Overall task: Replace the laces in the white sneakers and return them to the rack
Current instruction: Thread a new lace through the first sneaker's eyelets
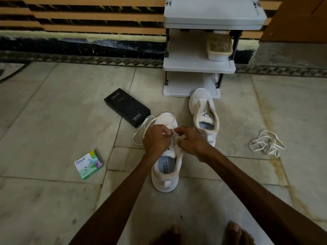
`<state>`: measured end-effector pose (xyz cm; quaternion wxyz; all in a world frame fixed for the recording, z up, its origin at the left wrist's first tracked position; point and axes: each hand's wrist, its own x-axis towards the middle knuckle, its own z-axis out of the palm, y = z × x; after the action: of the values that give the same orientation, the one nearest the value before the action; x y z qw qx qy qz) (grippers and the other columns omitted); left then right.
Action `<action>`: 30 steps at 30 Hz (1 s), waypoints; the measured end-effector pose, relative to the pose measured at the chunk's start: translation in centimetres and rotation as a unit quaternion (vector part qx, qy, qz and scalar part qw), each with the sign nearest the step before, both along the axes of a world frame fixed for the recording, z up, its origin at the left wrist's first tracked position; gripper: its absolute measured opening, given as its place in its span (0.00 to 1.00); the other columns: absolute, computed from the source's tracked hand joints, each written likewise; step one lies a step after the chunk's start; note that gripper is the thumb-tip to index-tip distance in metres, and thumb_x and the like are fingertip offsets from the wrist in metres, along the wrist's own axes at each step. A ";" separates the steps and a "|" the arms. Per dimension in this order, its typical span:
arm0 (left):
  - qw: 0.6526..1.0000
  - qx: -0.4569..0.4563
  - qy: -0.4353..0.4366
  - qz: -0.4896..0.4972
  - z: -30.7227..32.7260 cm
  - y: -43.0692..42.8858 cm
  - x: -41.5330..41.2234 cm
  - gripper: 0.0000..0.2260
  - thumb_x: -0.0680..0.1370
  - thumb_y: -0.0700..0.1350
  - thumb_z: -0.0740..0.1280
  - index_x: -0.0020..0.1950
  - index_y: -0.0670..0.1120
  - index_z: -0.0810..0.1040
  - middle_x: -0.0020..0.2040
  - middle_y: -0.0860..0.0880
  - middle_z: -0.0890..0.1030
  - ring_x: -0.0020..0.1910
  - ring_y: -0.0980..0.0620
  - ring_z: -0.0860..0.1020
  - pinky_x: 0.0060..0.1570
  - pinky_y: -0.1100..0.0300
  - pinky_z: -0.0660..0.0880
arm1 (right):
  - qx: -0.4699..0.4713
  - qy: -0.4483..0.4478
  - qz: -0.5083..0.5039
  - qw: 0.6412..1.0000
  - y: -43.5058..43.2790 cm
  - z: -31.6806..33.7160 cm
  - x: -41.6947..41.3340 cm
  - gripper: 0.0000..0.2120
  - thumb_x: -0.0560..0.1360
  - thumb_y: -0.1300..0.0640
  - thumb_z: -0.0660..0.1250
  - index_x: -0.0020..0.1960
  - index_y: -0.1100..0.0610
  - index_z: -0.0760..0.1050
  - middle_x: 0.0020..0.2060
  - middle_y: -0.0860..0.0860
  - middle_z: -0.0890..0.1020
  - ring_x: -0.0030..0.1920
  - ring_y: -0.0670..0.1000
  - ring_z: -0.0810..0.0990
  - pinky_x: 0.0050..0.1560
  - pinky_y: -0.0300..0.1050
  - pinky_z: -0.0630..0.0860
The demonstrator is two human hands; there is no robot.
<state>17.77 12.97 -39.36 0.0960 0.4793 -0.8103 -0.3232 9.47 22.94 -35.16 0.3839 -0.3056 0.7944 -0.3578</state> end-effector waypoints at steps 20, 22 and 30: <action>0.916 0.379 0.049 0.126 2.2 -1.4 -1.5 0.20 0.69 0.43 0.75 0.58 0.38 0.76 0.54 0.37 0.80 0.54 0.39 0.80 0.59 0.44 0.76 | -0.036 0.072 -0.051 0.995 -1.5 -3.0 -2.2 0.06 0.73 0.64 0.69 0.49 0.58 0.81 0.40 0.53 0.85 0.40 0.52 0.84 0.46 0.50 0.82; 0.918 0.374 0.057 0.119 1.8 -1.6 -1.2 0.14 0.67 0.40 0.75 0.50 0.40 0.78 0.51 0.36 0.82 0.51 0.39 0.81 0.57 0.43 0.77 | -0.032 0.186 -0.059 0.980 -2.2 -3.1 -1.7 0.03 0.71 0.62 0.70 0.42 0.56 0.82 0.37 0.52 0.85 0.38 0.52 0.84 0.42 0.47 0.81; 0.926 0.367 0.066 0.064 2.2 -1.6 -0.7 0.09 0.74 0.37 0.72 0.53 0.44 0.81 0.45 0.46 0.78 0.41 0.51 0.77 0.47 0.58 0.73 | -0.087 0.347 -0.032 0.933 -3.2 1.4 -3.1 0.07 0.69 0.68 0.66 0.44 0.59 0.77 0.41 0.54 0.81 0.41 0.52 0.79 0.42 0.41 0.74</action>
<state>17.04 11.41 -37.18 -0.0127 0.5092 -0.5945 -0.6223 6.34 19.76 -33.80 0.0450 -0.4176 0.8532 -0.3093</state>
